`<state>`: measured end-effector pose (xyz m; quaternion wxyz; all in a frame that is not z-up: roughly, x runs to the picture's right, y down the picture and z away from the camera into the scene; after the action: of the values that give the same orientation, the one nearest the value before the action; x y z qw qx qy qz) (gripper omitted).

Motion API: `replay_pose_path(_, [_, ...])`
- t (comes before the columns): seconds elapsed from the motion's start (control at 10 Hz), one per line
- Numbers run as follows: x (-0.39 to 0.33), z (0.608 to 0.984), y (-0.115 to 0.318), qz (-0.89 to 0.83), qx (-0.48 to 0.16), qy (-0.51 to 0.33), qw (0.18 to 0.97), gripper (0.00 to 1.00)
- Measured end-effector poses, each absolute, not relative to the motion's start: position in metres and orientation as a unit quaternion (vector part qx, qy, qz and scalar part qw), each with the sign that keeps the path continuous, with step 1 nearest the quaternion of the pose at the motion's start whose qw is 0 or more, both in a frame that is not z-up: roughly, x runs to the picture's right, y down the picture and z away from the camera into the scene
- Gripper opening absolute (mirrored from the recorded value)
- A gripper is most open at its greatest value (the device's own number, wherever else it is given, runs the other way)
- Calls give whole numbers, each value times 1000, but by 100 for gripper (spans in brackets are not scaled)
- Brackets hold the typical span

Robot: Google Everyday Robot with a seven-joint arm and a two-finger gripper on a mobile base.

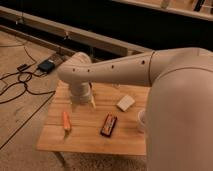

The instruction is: Move the arm in a circular motion

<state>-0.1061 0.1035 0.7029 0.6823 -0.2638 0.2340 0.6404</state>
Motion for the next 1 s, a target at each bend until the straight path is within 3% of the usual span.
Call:
replay_pose_path(0.7, [-106, 702, 106, 637, -264, 234, 685, 65])
replay_pose_path(1.0, [-114, 690, 132, 616, -280, 222, 702, 65])
